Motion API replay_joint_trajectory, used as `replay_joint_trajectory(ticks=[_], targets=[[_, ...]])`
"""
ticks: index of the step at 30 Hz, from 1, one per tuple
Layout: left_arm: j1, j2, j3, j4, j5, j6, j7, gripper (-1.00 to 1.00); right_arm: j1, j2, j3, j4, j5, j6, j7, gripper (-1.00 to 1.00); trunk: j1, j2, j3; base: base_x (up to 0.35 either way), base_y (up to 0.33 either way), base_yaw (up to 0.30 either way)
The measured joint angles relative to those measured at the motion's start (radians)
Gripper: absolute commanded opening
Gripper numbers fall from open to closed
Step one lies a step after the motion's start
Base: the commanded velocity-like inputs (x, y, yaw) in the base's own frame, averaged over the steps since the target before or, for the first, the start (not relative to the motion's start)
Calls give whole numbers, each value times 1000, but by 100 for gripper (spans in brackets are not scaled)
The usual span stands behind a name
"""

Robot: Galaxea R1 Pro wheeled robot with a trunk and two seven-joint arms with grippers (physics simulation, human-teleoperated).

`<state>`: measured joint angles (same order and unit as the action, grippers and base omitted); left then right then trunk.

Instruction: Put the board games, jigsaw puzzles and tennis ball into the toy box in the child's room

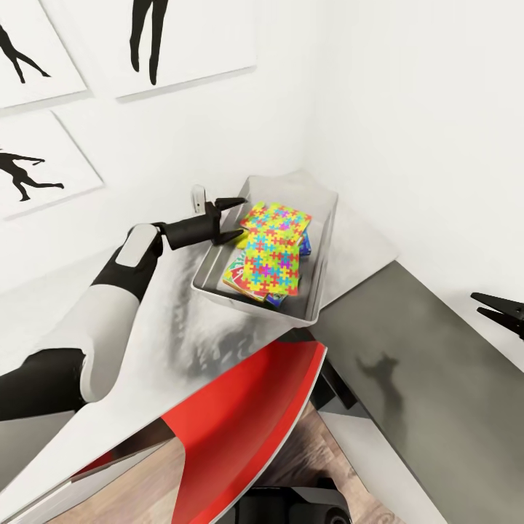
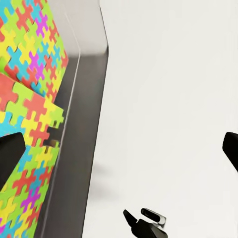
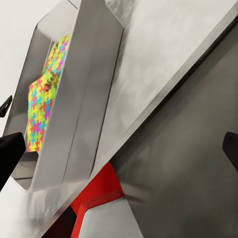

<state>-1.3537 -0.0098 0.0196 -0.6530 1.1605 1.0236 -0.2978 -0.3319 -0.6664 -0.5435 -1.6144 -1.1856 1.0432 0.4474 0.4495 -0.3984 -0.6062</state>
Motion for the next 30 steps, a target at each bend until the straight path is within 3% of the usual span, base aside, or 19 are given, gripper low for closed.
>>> replay_joint_trajectory(ticks=[9, 18, 25, 30], targets=[[-1, 28, 38, -83, 0, 12, 38, 100, 0, 1, 1, 0, 0, 0, 0, 100, 0, 0, 0, 0, 0, 0], [1, 23, 35, -136, 2, 15, 48, 100, 0, 6, 2, 0, 0, 0, 1, 100, 0, 0, 0, 0, 0, 0], [36, 2, 24, -304, 5, 15, 47, 100, 1, 10, 1, 0, 0, 0, 0, 100, 0, 0, 0, 0, 0, 0], [71, -5, 14, -416, 29, 14, 48, 100, 1, 12, 0, 0, 1, -3, 0, 100, 0, 0, 0, -73, 0, 0]])
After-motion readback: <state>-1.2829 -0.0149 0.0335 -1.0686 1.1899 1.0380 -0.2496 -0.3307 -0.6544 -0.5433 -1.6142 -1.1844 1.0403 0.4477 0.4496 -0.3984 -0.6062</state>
